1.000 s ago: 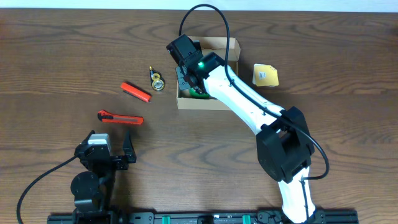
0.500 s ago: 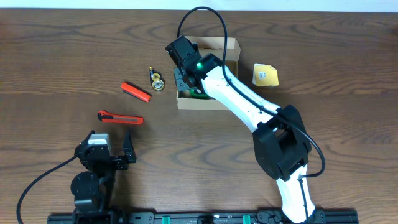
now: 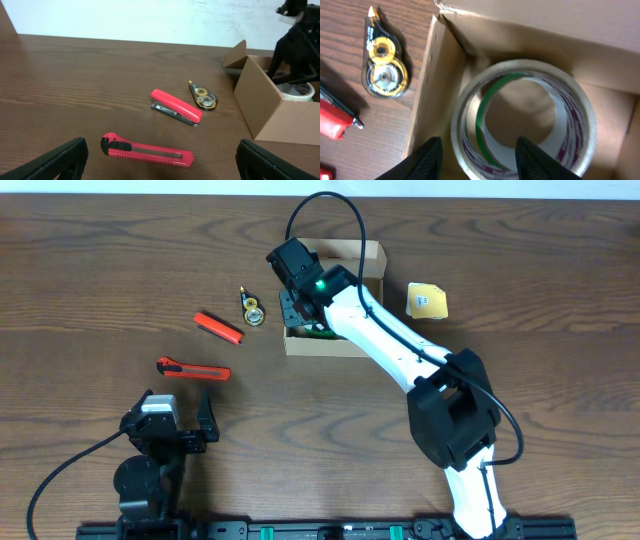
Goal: Pack container
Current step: 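Release the white tape roll and lift the right gripper away, then lower the right gripper onto the yellow notepad and grasp it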
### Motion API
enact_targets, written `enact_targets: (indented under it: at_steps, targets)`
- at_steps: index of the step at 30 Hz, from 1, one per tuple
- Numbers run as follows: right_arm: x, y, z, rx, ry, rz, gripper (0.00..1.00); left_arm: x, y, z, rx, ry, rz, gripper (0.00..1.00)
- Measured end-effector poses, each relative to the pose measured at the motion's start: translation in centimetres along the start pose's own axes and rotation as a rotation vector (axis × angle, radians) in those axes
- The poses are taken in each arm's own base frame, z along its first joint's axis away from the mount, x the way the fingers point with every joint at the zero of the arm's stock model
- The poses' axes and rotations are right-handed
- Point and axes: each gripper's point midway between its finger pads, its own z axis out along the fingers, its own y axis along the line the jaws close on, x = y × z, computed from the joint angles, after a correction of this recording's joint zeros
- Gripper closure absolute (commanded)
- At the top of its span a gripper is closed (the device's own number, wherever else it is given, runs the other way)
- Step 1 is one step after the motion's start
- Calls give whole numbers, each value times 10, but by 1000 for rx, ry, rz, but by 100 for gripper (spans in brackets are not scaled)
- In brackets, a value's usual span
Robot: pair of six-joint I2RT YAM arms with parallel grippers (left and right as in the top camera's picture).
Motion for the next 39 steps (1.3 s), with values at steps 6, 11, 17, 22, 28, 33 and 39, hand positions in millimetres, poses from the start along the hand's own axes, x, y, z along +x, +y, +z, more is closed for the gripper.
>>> enact_targets:
  at_steps: [6, 11, 17, 22, 28, 33, 39]
  targets:
    - [-21, -6, -65, -21, -66, -17, 53, 0, 0, 0, 0, 0, 0, 4]
    - [-54, -49, -180, -46, -249, 34, 44, 0, 0, 0, 0, 0, 0, 4]
    - [-58, -148, -269, 85, -379, 174, 28, 0, 0, 0, 0, 0, 0, 5]
    - [-40, -222, -263, 231, -295, 296, 1, 0, 0, 0, 0, 0, 0, 5]
    - [-19, -272, -215, 299, -153, 381, 1, 0, 0, 0, 0, 0, 0, 5]
    - [-11, -281, -174, 301, -66, 401, 1, 0, 0, 0, 0, 0, 0, 5]
    - [-3, -280, -123, 276, 8, 399, 1, 0, 0, 0, 0, 0, 0, 5]
